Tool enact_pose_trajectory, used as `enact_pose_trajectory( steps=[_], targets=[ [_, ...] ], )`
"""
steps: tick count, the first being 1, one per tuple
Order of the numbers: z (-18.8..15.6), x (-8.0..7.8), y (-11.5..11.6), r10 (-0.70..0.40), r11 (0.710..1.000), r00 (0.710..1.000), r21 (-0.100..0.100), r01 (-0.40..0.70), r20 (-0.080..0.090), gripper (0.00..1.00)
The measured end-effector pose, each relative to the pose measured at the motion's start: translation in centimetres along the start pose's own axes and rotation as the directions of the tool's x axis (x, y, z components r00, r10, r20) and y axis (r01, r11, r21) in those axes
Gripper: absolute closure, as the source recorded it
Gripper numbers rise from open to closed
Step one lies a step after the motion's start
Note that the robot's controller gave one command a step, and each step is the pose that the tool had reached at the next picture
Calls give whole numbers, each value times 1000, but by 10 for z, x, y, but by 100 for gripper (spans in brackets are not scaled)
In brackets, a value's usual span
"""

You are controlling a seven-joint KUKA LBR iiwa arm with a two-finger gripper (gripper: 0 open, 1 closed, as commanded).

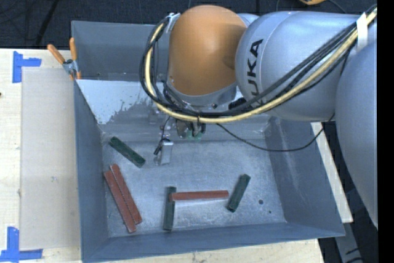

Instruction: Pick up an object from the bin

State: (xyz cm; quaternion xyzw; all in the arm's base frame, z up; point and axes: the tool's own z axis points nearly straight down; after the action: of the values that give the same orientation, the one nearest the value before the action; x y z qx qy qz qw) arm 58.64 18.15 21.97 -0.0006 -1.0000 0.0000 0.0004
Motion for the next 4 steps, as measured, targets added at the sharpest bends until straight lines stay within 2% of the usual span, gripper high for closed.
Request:
enact_pose_trajectory(
  steps=[1,2,3,4],
  targets=[
    [34,-17,20,225,974,974,-3,-225,7,0],
    [69,-25,45,237,971,971,0,-237,1,0],
    [83,-30,50,326,945,945,-1,-326,1,0],
    [154,-33,48,367,930,930,4,-367,-4,0]
  ],
)
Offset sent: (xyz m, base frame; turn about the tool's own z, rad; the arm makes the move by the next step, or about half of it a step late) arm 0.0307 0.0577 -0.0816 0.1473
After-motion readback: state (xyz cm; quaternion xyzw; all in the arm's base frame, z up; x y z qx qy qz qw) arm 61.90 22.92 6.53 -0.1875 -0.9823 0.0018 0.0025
